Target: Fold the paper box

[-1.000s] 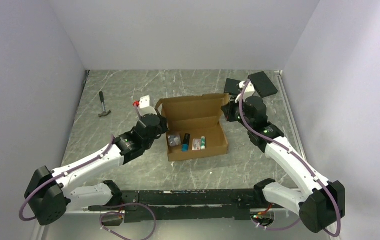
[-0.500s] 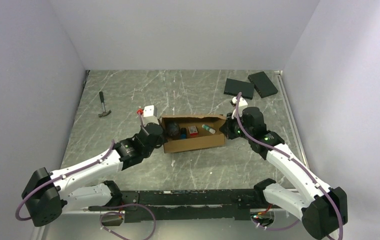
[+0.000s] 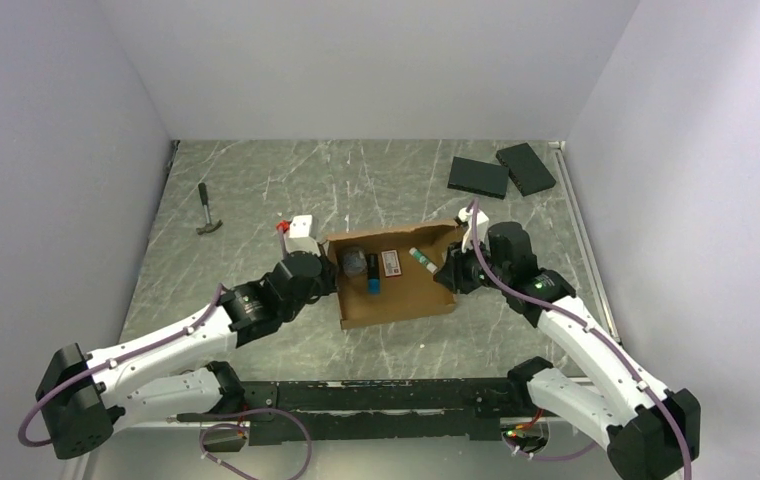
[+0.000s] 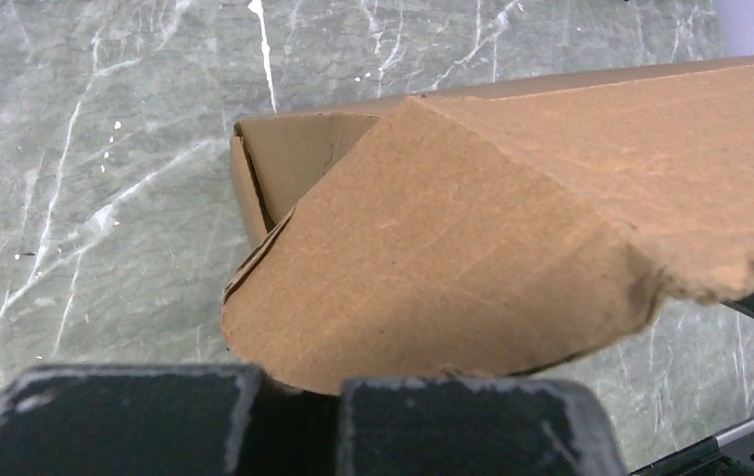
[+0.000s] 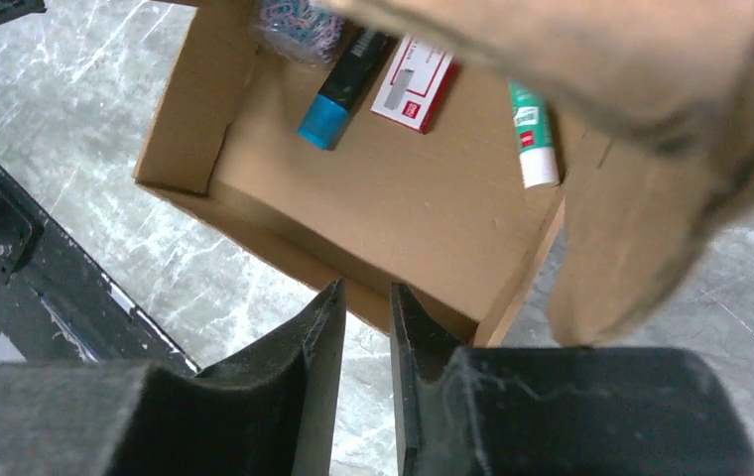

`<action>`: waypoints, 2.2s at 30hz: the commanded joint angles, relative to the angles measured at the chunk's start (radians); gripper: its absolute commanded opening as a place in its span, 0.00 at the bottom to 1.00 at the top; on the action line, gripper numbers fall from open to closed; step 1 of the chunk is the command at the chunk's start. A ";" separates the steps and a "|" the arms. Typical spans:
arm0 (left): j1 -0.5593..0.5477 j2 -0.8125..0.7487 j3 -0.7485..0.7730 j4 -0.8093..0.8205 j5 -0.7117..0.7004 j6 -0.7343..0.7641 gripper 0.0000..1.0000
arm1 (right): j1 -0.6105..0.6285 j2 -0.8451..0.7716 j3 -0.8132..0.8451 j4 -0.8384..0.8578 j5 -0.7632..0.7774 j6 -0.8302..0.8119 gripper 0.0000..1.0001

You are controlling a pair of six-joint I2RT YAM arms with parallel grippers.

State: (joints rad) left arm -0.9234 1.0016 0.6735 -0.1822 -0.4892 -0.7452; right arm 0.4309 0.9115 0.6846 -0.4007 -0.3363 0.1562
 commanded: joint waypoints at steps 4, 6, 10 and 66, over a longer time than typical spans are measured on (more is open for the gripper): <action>-0.019 -0.023 -0.033 -0.041 0.074 -0.002 0.00 | -0.023 -0.056 0.014 -0.034 -0.073 -0.050 0.30; -0.021 -0.023 -0.036 -0.047 0.079 0.000 0.00 | -0.028 -0.067 0.024 -0.048 -0.085 -0.065 0.31; -0.025 -0.022 -0.041 -0.073 0.081 -0.003 0.00 | -0.040 -0.092 0.044 -0.089 -0.120 -0.118 0.35; -0.032 -0.110 -0.081 -0.103 0.111 -0.051 0.10 | 0.164 0.343 0.633 -0.528 -0.185 -1.041 0.00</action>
State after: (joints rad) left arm -0.9470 0.9237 0.5777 -0.2756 -0.4004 -0.7734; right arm 0.5896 1.2896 1.3430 -0.9852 -0.5552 -0.8658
